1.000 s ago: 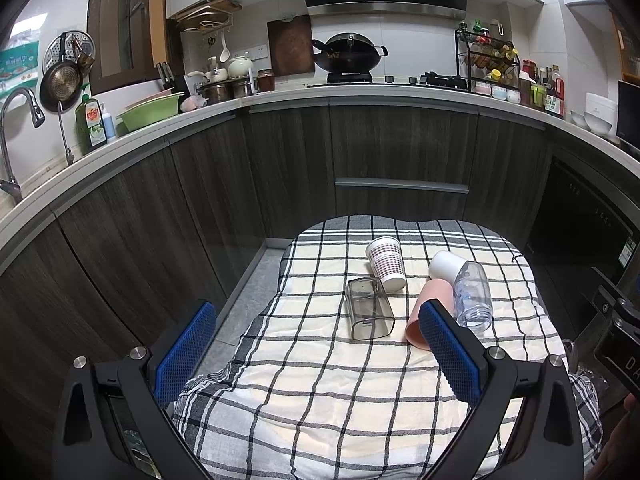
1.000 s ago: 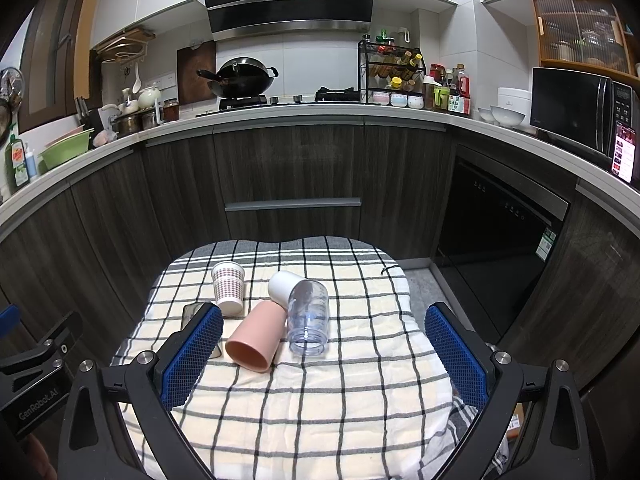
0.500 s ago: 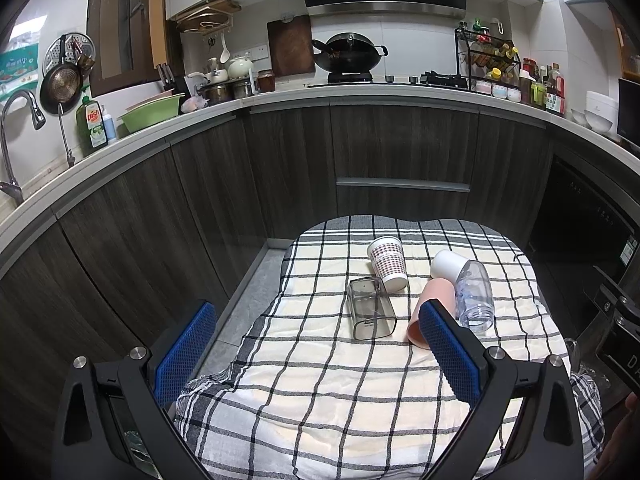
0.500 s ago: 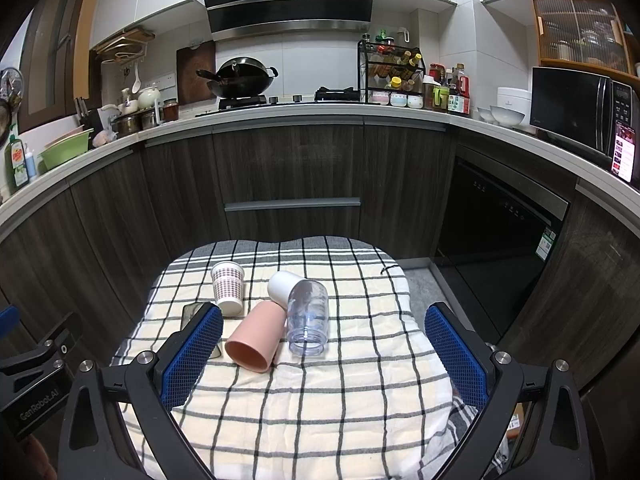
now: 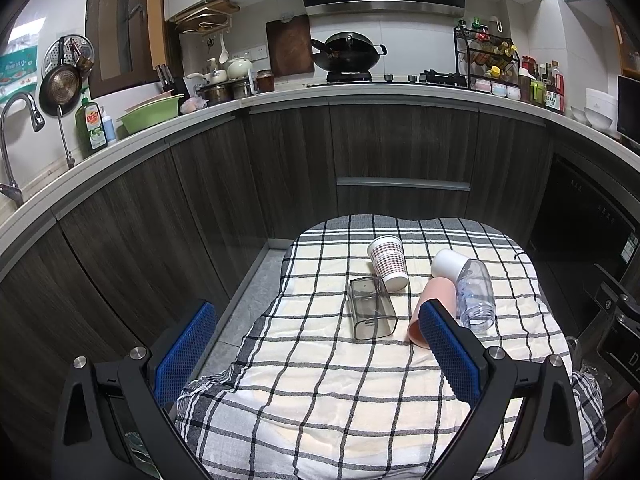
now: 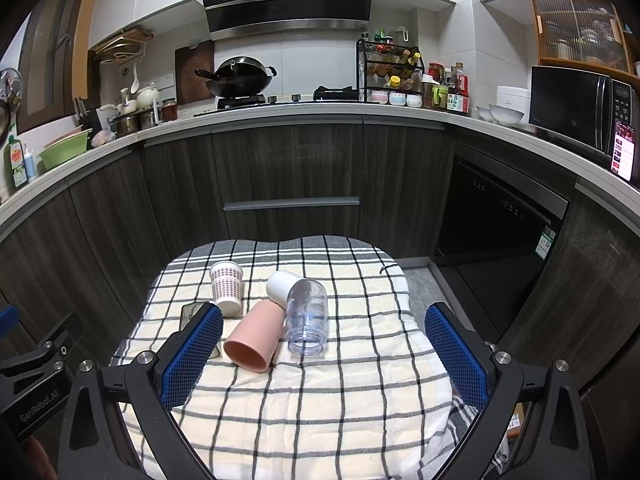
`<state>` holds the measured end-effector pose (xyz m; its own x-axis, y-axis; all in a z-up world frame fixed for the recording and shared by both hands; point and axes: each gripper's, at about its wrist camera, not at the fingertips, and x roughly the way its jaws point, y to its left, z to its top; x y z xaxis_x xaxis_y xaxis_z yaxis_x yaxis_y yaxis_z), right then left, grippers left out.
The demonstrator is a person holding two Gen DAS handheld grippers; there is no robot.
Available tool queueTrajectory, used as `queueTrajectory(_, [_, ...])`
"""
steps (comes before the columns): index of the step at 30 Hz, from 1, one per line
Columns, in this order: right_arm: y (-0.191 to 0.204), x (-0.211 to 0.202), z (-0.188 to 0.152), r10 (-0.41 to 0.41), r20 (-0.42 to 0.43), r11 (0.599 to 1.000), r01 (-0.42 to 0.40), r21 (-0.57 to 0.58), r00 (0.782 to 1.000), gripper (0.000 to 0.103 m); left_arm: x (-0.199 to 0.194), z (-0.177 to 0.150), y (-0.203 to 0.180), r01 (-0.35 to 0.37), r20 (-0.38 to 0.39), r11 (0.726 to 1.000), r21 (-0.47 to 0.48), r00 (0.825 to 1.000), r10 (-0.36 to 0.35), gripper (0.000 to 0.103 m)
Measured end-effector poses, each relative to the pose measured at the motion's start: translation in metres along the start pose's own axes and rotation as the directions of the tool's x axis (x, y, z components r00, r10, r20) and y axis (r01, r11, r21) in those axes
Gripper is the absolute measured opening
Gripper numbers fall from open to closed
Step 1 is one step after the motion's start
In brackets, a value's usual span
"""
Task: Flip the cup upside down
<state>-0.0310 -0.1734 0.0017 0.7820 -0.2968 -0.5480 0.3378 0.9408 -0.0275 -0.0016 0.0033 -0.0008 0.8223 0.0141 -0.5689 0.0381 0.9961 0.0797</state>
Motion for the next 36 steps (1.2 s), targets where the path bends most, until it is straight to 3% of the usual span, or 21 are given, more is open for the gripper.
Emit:
queueTrajectory(11, [-0.002,-0.001,0.007,0.006,-0.012,1.000,-0.006,-0.003,1.000,0.101,0.013,-0.001,0.003,-0.008,-0.014,1.000,0.006,1.000,0.008,0.103])
queueTrajectory(16, [0.004,0.022,0.006,0.025,-0.033,1.000,-0.025,-0.017,0.999,0.101,0.027,0.000,0.010,-0.025,-0.033,1.000,-0.009,0.999,0.025,0.103])
queueTrajectory(25, [0.055,0.073,0.010,0.108,-0.115,0.990,-0.118,-0.078,0.987,0.101,0.070,-0.003,0.041,-0.073,-0.080,0.997,-0.033,0.994,0.070,0.103])
queueTrajectory(36, [0.136,0.160,0.004,0.160,-0.273,0.963,-0.211,-0.166,0.948,0.101,0.136,-0.012,0.073,-0.089,-0.158,0.995,-0.054,0.984,0.080,0.103])
